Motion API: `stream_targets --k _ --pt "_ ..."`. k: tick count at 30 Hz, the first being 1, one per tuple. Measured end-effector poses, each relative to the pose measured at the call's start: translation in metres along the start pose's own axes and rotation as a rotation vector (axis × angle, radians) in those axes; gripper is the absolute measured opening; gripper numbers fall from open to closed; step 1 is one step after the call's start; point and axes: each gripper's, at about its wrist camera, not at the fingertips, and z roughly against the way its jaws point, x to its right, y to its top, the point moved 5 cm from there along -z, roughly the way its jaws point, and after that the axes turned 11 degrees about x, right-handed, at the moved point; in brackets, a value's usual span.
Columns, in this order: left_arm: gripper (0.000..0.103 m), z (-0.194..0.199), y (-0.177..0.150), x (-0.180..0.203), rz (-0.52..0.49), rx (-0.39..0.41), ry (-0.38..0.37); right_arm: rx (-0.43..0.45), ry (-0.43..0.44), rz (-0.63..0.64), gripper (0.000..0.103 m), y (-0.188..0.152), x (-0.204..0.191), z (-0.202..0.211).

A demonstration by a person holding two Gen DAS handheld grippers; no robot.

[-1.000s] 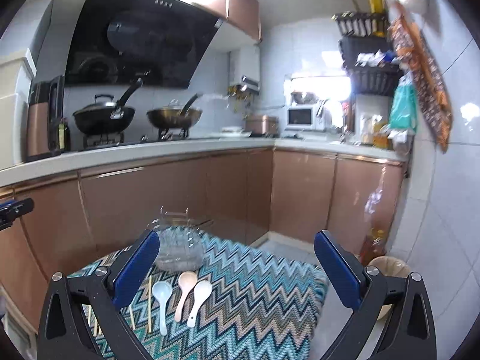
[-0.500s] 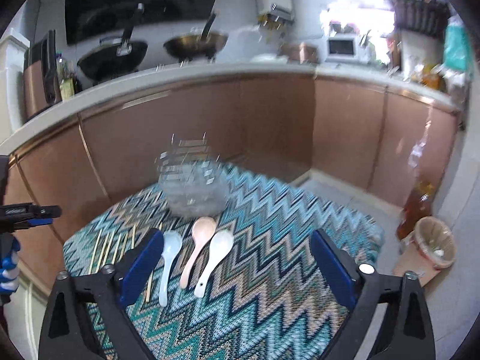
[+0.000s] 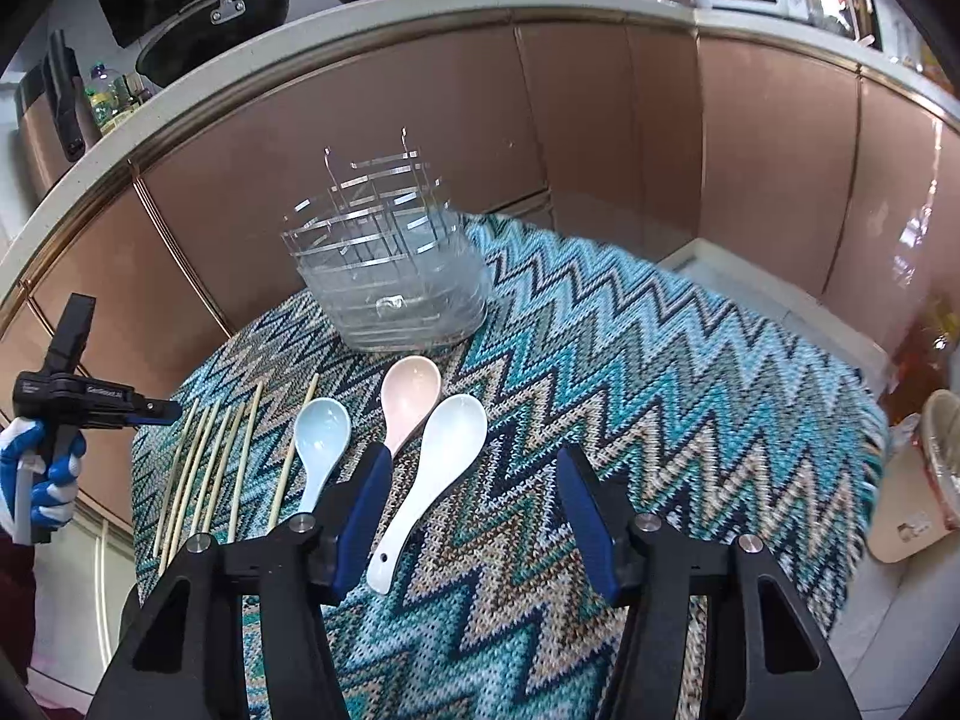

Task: Organize utensils
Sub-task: 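Lower left tool over a bamboo chopstick while right tool lowers over a white spoon, then grasp and lift the chopstick with left tool while right tool grasps and lifts the spoon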

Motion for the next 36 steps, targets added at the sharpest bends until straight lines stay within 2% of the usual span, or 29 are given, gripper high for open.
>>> stream_targets --k 12,16,23,31,32,35,36 --pt "0.010 -0.035 0.004 -0.003 0.002 -0.063 0.068 -0.087 0.075 -0.003 0.051 -0.003 0.013 -0.042" --pt "0.010 -0.040 0.004 -0.004 0.017 -0.077 0.070 -0.115 0.112 -0.010 0.049 -0.003 0.015 -0.053" --pt "0.009 -0.044 0.006 -0.001 0.006 -0.078 0.089 -0.180 0.221 -0.055 0.038 0.003 0.018 -0.080" --pt "0.006 -0.046 0.005 0.001 0.004 -0.063 0.103 -0.265 0.279 -0.009 0.026 0.011 0.011 -0.117" --pt "0.006 -0.044 0.004 0.000 0.002 -0.060 0.105 -0.277 0.283 0.001 0.023 0.011 0.010 -0.121" --pt "0.005 -0.043 0.003 -0.003 0.016 -0.045 0.105 -0.300 0.289 0.033 0.007 0.009 0.008 -0.127" --pt "0.005 -0.042 0.002 -0.004 0.023 -0.038 0.102 -0.303 0.292 0.039 0.006 0.008 0.005 -0.129"
